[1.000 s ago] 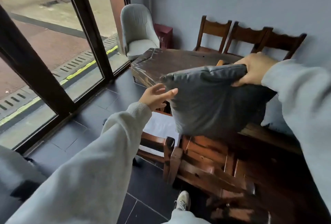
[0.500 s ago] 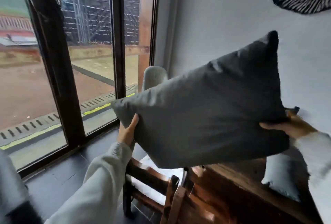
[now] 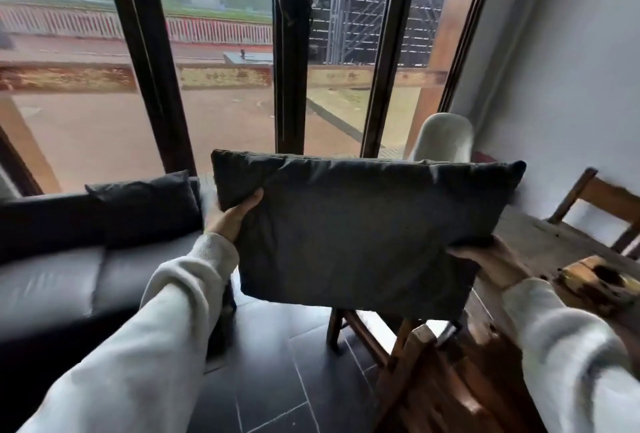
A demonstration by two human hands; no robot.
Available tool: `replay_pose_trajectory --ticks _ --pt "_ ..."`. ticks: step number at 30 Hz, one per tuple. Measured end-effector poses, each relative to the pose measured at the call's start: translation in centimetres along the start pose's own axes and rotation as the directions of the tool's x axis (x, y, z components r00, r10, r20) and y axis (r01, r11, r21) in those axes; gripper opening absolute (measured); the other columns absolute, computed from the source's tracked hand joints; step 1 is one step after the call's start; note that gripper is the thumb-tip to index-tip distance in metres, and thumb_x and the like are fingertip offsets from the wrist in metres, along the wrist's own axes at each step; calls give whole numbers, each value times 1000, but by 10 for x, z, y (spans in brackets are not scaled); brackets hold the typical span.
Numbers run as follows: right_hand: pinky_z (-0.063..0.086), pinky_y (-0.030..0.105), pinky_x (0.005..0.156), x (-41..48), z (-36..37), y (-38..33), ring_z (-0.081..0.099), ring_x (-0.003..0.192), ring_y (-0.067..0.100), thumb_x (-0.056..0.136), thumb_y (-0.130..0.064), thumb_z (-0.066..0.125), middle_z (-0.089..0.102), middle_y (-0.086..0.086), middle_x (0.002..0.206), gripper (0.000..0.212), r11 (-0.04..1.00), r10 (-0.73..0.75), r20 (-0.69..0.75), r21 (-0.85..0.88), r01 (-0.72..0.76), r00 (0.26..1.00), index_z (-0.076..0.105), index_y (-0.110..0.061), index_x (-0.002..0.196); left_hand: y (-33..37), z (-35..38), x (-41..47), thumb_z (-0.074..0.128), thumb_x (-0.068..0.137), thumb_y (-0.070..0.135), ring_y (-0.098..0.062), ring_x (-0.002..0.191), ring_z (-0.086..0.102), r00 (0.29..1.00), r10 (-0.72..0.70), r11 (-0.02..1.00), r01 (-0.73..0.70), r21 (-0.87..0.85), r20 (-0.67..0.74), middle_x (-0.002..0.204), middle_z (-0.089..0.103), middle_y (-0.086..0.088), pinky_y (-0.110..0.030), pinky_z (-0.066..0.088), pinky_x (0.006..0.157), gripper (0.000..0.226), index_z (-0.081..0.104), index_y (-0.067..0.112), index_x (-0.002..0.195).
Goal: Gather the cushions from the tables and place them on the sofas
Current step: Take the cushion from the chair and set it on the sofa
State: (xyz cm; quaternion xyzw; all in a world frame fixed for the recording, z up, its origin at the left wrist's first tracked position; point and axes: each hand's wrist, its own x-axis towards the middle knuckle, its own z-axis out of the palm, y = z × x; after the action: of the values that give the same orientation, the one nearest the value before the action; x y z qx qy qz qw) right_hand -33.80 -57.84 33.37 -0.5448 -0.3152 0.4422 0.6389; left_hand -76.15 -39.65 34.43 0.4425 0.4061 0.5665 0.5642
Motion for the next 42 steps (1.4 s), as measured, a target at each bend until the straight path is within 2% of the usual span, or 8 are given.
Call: replay_pose_trajectory --ticks 5,9,13,19,25,35,40,42 --pt "62 43 94 -4 117 37 78 107 31 35 -71 99 82 9 114 106 980 24 -5 -196 -24 1000 76 -10 118 34 -107 -24 97 52 54 -29 103 78 990 -7 994 22 105 -139 112 81 -9 -44 63 94 75 77 16 114" --pt "58 47 103 25 187 53 76 105 27 25 -92 84 81 1 110 124 954 52 -29 -293 -58 998 76 -11 119 56 -195 -43 85 78 57 -12 72 75 978 -36 996 50 67 -203 116 73 -9 -22 54 55 95 54 3 149" --pt "60 48 100 40 275 72 77 104 31 22 -96 81 81 7 111 134 945 79 38 -321 -63 996 75 -4 119 55 -266 -56 98 60 52 -25 108 75 945 -49 993 82 89 -322 126 77 -6 -37 63 82 81 71 20 130" --pt "64 34 84 58 419 97 80 87 19 24 -88 88 84 -6 87 108 954 81 173 -300 -26 982 80 -12 101 57 -381 -41 100 39 70 -32 112 75 815 -47 993 99 59 -577 119 80 -2 -50 56 105 96 76 31 125" --pt "61 46 99 77 548 123 77 104 31 31 -83 94 80 8 115 117 947 141 225 -313 -66 964 77 -8 119 104 -490 11 99 49 66 -32 110 76 815 10 993 60 102 -580 114 81 -1 -52 56 105 74 77 44 116" --pt "60 40 96 119 696 166 76 99 24 22 -91 84 78 -1 106 111 930 131 203 -363 -50 970 75 -16 103 146 -603 110 94 63 48 -31 110 76 814 97 983 12 184 -573 114 81 -6 -51 58 103 52 79 29 109" --pt "61 43 98 175 740 198 78 102 26 31 -82 93 82 2 109 106 943 189 222 -311 -114 957 78 -11 108 137 -636 168 94 66 51 -23 95 80 800 64 980 63 190 -597 95 83 5 -30 62 69 39 80 38 100" --pt "62 43 96 205 758 209 79 100 25 31 -79 96 84 2 103 100 945 206 244 -300 -128 948 80 -11 103 132 -650 196 95 58 55 -21 94 80 804 50 979 77 187 -592 99 84 4 -32 62 76 46 81 39 99"
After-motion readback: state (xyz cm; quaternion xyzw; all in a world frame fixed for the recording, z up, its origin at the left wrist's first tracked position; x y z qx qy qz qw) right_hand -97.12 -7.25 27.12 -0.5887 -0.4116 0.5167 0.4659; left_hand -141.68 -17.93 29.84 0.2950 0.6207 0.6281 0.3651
